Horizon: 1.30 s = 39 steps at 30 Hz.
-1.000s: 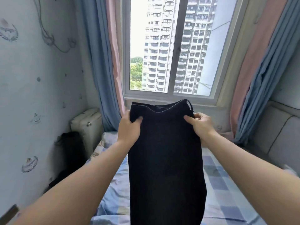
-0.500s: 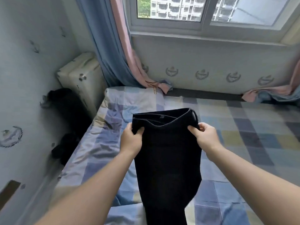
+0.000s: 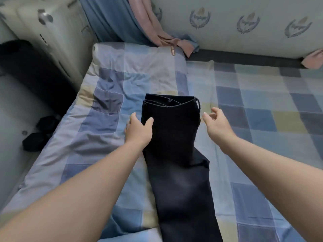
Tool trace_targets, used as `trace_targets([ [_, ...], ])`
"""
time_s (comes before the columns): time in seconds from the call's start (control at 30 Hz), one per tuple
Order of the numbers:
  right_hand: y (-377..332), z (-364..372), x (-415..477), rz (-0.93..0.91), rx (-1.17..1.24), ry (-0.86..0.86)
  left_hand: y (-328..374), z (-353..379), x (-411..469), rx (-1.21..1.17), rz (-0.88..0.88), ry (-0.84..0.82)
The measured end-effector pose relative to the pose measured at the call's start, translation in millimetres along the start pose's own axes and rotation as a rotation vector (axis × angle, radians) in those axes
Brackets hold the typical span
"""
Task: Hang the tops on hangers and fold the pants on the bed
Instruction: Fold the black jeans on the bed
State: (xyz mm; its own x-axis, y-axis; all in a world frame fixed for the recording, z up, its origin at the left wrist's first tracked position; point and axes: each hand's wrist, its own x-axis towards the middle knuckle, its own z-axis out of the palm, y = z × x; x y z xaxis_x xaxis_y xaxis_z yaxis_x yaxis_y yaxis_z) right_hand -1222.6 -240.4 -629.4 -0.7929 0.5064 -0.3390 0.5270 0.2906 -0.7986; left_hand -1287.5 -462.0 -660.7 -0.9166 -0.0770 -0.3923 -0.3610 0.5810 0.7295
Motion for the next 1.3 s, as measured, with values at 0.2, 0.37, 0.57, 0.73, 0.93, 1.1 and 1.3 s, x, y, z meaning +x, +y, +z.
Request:
trace_targets([
  [0.2,70.5,23.4,-45.4,-0.002,-0.151,-0.153,-72.5,24.8,-54.4,0.255,0.184,-0.143],
  [0.37,103.2,13.0,-96.9,-0.051,-0.417,-0.222,-92.3,24.7,-115.4,0.542,0.346,-0.225],
  [0.57,118.1,-16.4,-171.0,-0.052,-0.649,-0.339,-100.3,26.9,-192.0,0.718,0.430,-0.266],
  [0.73,139.4,-50.3,-237.5,-0.077,-0.684,-0.388,-113.4,29.6,-280.1,0.717,0.365,-0.280],
  [0.93,178.1,-95.5,-313.2,-0.100,-0.659,-0.425,-147.7,38.5,-394.8,0.673,0.237,-0.309],
  [1.1,225.9,-116.2,-367.7,-0.025,-0.569,-0.455,-188.4,52.2,-471.9,0.577,0.066,-0.340],
  [1.3,306.7,-107.9,-413.6,0.074,-0.436,-0.481,-253.3,79.4,-507.2,0.500,-0.101,-0.406],
])
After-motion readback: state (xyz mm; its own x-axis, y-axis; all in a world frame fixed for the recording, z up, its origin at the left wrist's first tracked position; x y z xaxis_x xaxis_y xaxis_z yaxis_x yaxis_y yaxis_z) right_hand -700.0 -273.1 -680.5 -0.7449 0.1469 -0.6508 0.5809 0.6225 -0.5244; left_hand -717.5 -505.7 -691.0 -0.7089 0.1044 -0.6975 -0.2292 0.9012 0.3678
